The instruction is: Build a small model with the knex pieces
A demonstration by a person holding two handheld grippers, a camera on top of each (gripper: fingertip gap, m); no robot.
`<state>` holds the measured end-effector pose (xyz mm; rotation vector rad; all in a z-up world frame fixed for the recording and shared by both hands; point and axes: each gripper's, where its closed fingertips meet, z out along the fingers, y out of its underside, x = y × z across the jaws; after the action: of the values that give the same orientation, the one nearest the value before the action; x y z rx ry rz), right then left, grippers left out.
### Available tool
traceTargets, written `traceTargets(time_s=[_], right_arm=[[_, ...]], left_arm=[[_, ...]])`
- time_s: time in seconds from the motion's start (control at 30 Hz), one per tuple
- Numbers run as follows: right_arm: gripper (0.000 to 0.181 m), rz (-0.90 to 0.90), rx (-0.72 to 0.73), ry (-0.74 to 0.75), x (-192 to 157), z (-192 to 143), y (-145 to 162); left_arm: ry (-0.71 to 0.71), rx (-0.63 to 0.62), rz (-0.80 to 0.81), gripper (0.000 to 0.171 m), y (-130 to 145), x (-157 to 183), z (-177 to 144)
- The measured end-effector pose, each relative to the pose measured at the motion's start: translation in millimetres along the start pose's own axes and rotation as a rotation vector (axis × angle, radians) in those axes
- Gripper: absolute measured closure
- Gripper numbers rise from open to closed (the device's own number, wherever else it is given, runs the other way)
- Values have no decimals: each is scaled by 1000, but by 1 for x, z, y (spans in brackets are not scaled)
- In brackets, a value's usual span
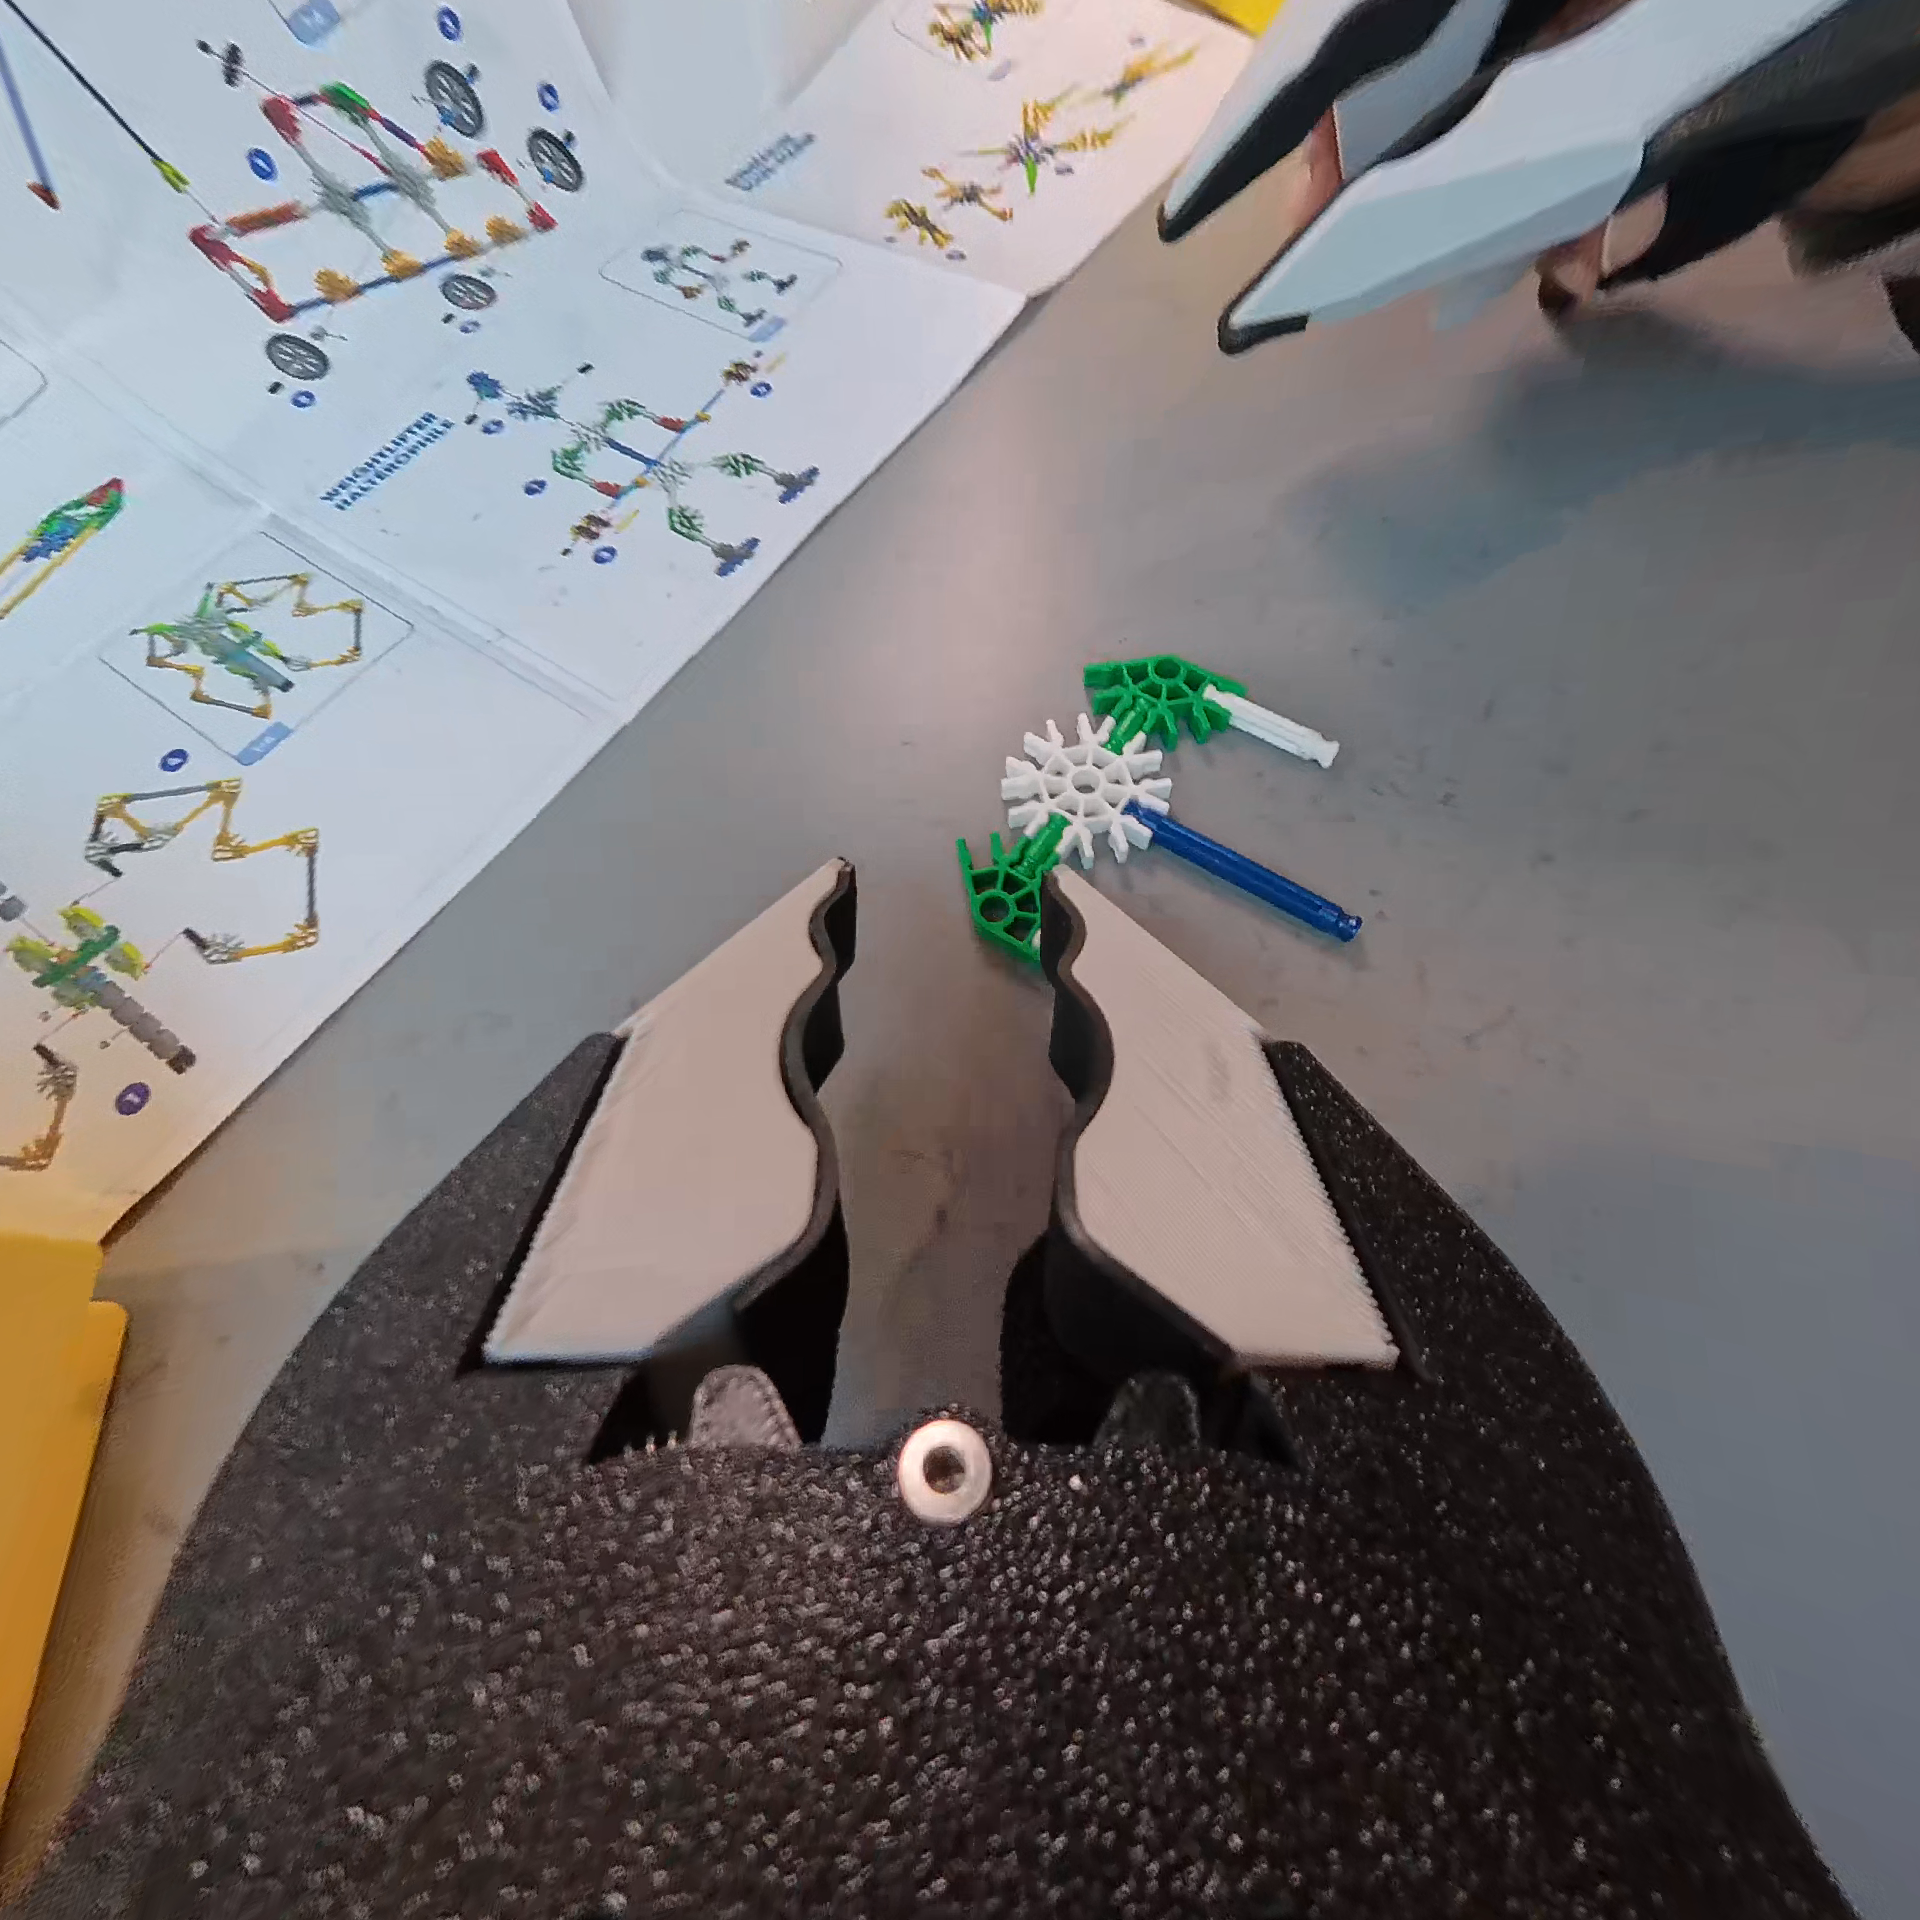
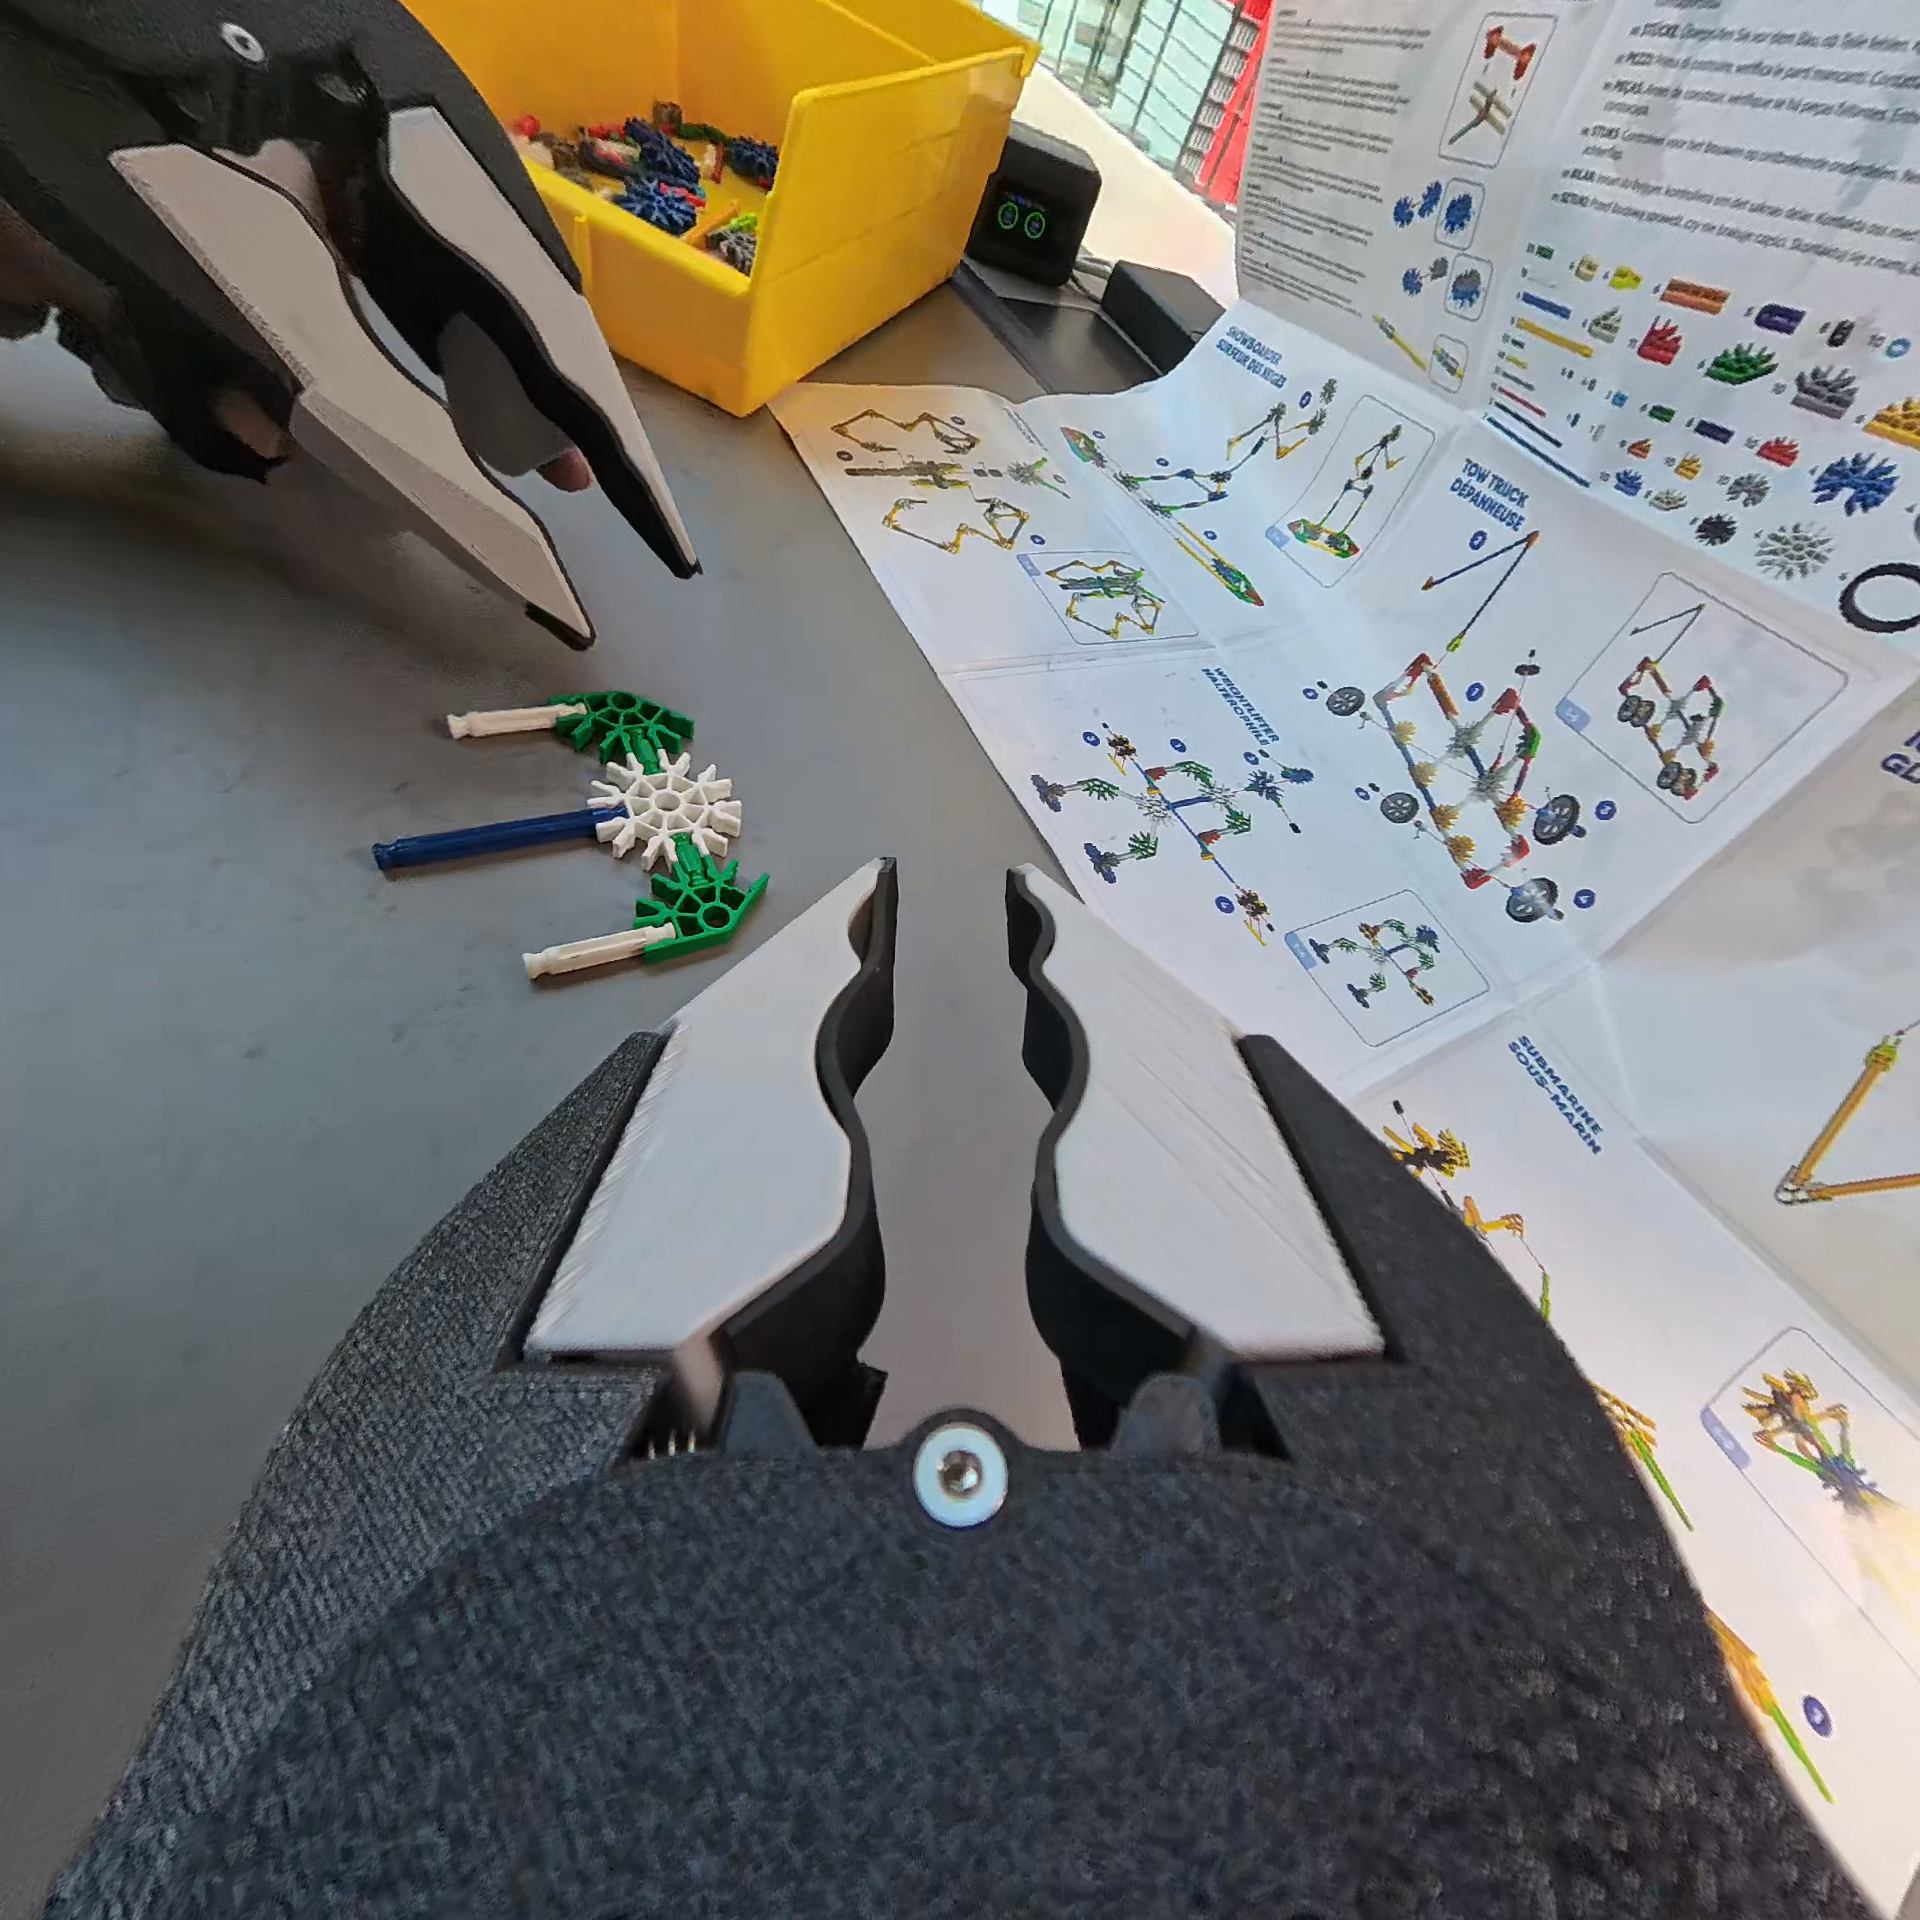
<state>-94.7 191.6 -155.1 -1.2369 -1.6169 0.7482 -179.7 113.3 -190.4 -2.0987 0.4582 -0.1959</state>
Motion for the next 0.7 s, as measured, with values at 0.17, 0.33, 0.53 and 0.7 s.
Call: traceTargets(time_s=[0.17, 0.33, 0.53, 0.7], right_arm=[[161, 51, 29, 62, 14, 3, -6], [161, 45, 53, 95, 19, 6, -10], [161, -38, 71, 126, 14, 8, -14], [152, -79, 91, 159, 12, 5, -17]], left_arm=[[-40, 172, -124, 135, -25, -22, -20], [-92, 192, -135, 132, -26, -37, -29], [-84, 198, -122, 132, -26, -33, -26], [-23, 169, -122, 124, -19, -22, -17]])
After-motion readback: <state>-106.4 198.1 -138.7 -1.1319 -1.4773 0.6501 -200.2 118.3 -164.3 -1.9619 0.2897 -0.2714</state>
